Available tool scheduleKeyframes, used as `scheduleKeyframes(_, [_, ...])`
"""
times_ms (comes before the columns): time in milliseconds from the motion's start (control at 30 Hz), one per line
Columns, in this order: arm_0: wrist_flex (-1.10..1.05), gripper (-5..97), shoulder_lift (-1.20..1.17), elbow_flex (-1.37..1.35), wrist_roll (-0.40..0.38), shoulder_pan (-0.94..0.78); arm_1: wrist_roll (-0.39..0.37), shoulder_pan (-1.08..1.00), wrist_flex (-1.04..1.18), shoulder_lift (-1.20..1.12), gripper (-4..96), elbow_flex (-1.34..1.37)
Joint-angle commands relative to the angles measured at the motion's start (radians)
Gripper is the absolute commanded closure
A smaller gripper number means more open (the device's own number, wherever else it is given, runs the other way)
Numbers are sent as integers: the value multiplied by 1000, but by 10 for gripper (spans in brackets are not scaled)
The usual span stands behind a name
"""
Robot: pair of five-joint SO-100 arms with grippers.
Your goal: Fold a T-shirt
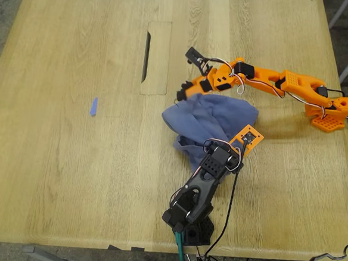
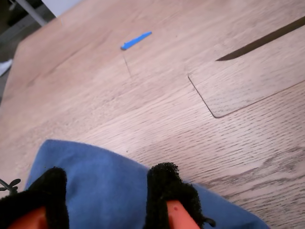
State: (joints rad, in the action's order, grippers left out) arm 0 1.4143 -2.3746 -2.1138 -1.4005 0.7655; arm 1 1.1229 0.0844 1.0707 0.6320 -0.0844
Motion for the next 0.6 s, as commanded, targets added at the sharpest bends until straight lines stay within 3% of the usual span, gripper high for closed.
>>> scheduleKeyframes(0, [3,918,-49,64,-2,37,25,14,8,64,625,-35])
scheduleKeyframes(567, [-12,918,-31,63,-2,40,-6,72,66,-9,629,-41])
